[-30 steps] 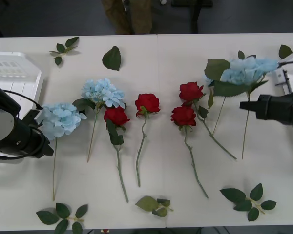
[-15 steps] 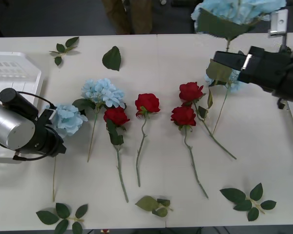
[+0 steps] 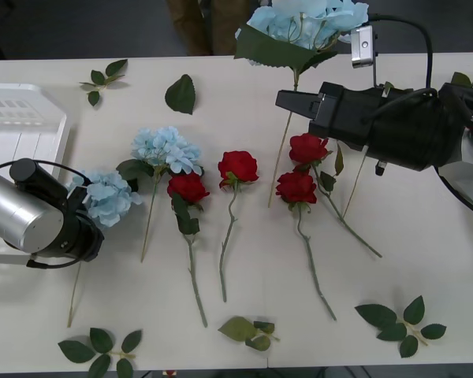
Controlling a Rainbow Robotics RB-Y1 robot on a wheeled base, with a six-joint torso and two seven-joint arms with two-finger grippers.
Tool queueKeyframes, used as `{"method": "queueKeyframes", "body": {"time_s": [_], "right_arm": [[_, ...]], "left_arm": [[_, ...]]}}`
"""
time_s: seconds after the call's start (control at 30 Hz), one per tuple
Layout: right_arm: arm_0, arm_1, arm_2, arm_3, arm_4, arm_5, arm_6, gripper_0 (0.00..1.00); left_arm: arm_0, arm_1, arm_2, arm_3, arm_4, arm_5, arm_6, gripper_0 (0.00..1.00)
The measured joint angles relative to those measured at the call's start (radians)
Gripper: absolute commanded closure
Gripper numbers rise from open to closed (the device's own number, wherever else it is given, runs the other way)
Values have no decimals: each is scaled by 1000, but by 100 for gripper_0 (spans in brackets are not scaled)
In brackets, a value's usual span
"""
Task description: Place the red flowers into the right box and the blue flowers into the left box. If a person shows an open palm, hand one flower to the person first, then continue sorting.
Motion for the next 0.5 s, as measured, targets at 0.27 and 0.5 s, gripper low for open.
{"method": "queueKeyframes", "body": {"time_s": [0.27, 0.5], "right_arm": [[0, 17, 0, 1, -20, -17, 0, 100], [0, 17, 0, 1, -36, -9, 0, 100]], "left_arm": [[-65, 14, 0, 2, 94, 119, 0, 100], [-269, 140, 0, 2, 294, 310, 0, 100]]}}
